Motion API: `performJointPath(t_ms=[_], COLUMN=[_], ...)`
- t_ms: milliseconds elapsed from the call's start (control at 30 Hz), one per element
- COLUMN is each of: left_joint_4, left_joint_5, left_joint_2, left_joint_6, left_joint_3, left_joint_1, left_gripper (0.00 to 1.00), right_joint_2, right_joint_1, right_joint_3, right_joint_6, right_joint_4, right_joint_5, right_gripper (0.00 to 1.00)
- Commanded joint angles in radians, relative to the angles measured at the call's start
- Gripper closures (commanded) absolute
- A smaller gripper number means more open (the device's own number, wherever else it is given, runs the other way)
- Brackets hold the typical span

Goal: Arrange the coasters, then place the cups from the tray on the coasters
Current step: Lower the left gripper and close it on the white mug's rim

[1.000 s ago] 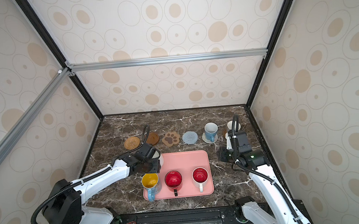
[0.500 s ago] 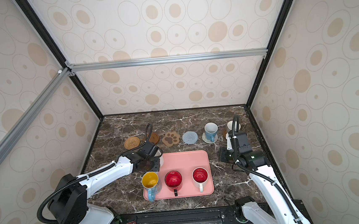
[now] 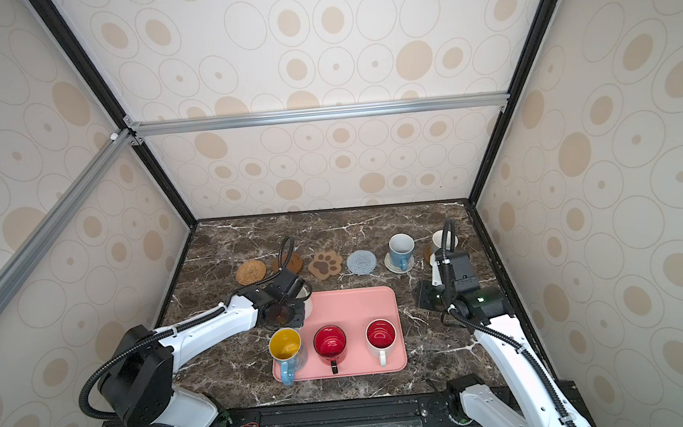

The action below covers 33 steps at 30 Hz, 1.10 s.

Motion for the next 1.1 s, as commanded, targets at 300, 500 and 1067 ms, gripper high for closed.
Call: performJointPath(t_ms=[300,500,1067], left_joint_4=[-0.011,0.023,0.074], left_joint_5=[-0.038,-0.026,-0.037], left_joint_2=[-0.004,-0.023,-0.070], left_joint_6=[0.016,0.003,-0.022], left_joint_3=[0.029,0.016,-0.023], left_joint_1=[-0.006,-0.006,-0.006], left_gripper=[0.77,0.80,0.83], right_joint_2=[-0.024,-0.036,-0.061], right_joint_1=[-0.005,-0.005,-0.005], right_joint_3=[-0.003,-0.004,-0.005], right_joint_6=[0.011,0.012,0.021], right_joint_4=[-0.023,-0.033,-0.045], right_joint_5=[0.018,0.029,0.038], right_gripper=[0.56,0.56,0.56])
